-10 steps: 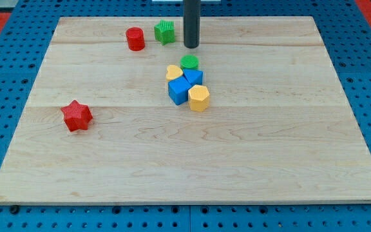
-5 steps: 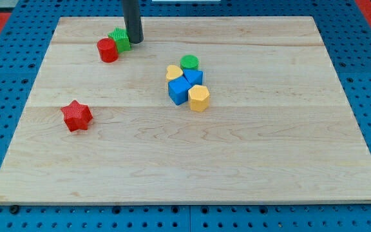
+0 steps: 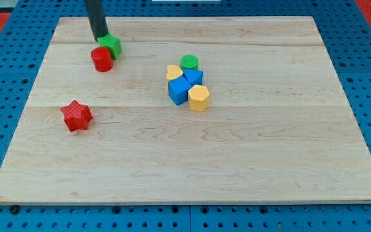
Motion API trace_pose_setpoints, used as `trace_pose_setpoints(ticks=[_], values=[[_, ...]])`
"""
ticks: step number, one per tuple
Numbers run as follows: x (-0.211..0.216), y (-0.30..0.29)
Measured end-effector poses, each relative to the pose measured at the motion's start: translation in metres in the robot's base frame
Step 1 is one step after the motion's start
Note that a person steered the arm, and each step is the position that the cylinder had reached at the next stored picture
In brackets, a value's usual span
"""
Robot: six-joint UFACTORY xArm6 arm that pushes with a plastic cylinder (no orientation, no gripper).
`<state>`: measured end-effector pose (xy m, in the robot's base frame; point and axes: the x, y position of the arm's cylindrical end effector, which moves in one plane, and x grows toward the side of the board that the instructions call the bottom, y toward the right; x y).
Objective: Slide the green star along with the red circle into the red star
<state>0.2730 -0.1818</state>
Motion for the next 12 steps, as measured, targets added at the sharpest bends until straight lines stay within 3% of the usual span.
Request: trace_pose_setpoints(ticks=[1,3,5,8,12], values=[[0.018,-0.001],[-0.005,0.013],[0.038,0.015],[0.041,0.046],[0.099,0.043]])
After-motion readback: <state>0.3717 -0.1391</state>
